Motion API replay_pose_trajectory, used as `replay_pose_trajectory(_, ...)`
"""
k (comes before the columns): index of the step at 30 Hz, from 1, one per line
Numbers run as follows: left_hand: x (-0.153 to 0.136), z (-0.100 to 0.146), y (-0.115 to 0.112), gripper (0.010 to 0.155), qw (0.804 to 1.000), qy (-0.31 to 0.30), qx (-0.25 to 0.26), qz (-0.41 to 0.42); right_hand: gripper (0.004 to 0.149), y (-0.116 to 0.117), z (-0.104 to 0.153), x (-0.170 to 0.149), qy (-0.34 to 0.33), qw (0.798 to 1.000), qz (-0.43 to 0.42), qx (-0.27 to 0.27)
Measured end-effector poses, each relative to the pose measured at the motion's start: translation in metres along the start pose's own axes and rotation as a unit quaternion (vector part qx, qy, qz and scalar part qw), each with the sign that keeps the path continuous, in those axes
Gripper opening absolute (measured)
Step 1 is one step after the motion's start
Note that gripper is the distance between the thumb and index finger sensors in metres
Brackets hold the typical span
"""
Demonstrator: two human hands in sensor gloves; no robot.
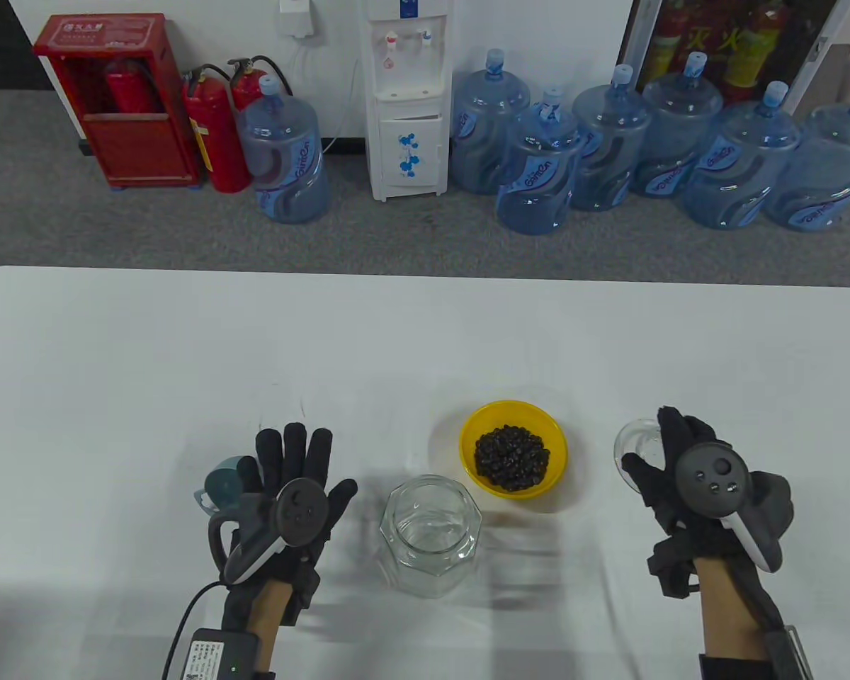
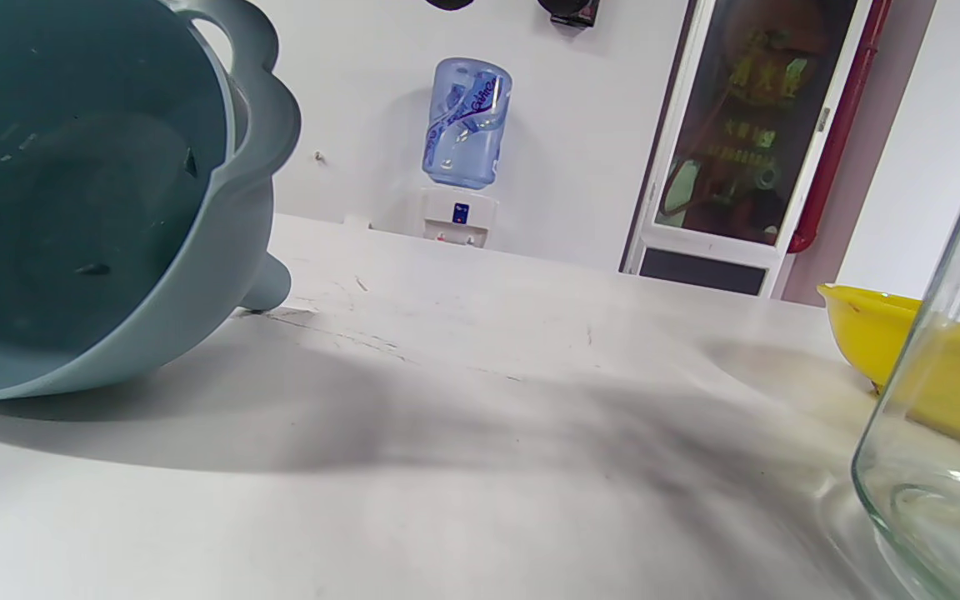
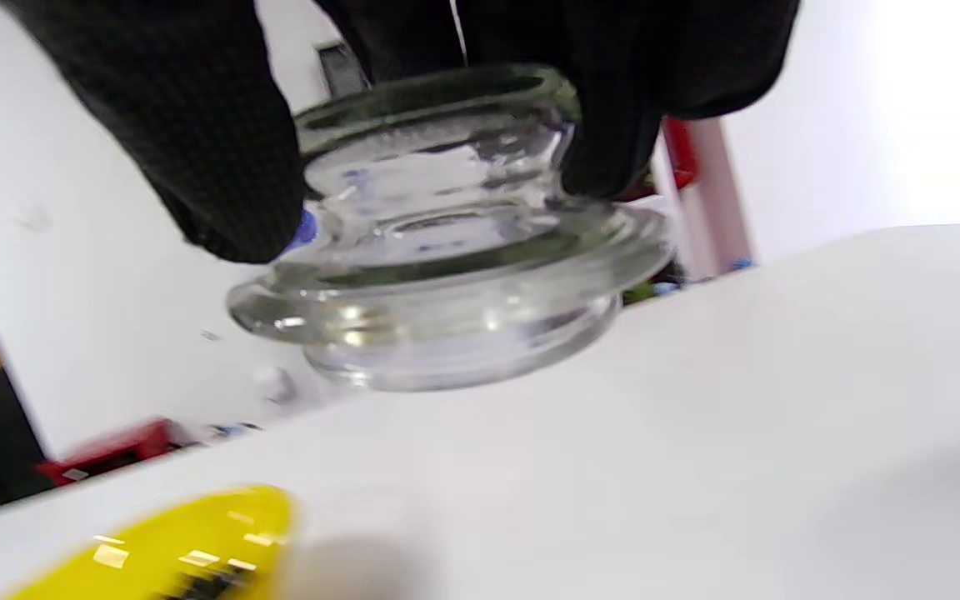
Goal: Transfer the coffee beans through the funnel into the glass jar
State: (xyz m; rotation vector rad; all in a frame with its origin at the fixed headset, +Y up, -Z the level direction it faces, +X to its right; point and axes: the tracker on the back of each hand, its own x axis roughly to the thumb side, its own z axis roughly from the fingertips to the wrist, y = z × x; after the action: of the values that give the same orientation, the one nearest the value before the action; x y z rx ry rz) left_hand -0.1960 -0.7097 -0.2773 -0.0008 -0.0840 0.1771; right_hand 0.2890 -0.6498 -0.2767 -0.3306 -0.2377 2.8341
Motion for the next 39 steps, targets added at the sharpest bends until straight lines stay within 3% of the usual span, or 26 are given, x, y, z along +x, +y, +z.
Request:
replay_pose_trajectory(3,0.0,0.0,0.0,0.076,1.0,0.0,-0.001,-0.002,0.081,0.019,-0.004,-0.023,0.031,0.998,0.051,0.014)
replay_pose_trajectory(8,0.0,0.0,-0.001,0.076,1.0,0.002,-0.007,-0.004,0.08,0.051,-0.005,-0.051,0.085,0.993,0.056,0.054)
replay_pose_trajectory(14,0.0,-0.001,-0.001,0.076,1.0,0.004,-0.007,-0.005,0.079,0.071,-0.006,-0.062,0.105,0.986,0.095,0.083)
replay_pose_trajectory(25,-0.001,-0.002,0.0,0.076,1.0,0.006,-0.012,-0.003,0.079,0.072,-0.005,-0.065,0.112,0.987,0.084,0.082)
replay_pose_trajectory(31,0.0,-0.002,0.0,0.076,1.0,0.002,-0.01,-0.003,0.083,0.064,-0.003,-0.059,0.11,0.982,0.074,0.132)
replay_pose_trajectory(39,0.002,-0.001,-0.001,0.076,1.0,-0.005,-0.007,-0.001,0.076,0.041,0.014,0.0,0.011,1.0,0.015,0.009)
